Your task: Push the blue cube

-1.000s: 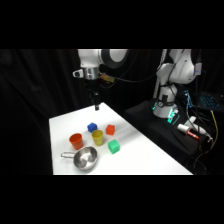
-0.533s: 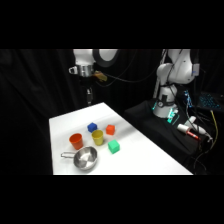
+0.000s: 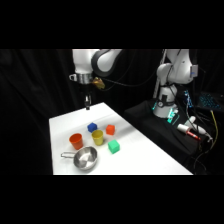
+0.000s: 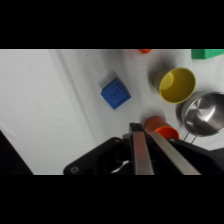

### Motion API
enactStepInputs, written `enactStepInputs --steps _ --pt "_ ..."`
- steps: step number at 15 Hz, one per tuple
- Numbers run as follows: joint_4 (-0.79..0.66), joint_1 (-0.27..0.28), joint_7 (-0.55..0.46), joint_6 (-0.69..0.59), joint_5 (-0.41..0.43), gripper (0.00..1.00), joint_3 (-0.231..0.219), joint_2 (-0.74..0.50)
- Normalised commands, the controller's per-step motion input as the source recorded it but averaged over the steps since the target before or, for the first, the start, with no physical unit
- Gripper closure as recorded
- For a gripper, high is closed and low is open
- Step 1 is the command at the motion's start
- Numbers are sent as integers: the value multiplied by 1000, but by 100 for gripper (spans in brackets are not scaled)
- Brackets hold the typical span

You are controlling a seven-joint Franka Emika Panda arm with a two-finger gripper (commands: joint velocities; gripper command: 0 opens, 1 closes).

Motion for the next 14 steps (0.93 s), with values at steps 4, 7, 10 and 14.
enactStepInputs --steps 4,7,10,14 --pt "125 -7 167 175 -54 96 -25 268" --pt "160 -14 104 114 0 95 5 257" --pt "157 -11 84 129 -8 95 5 240" --pt "146 -20 70 143 -9 95 -1 228"
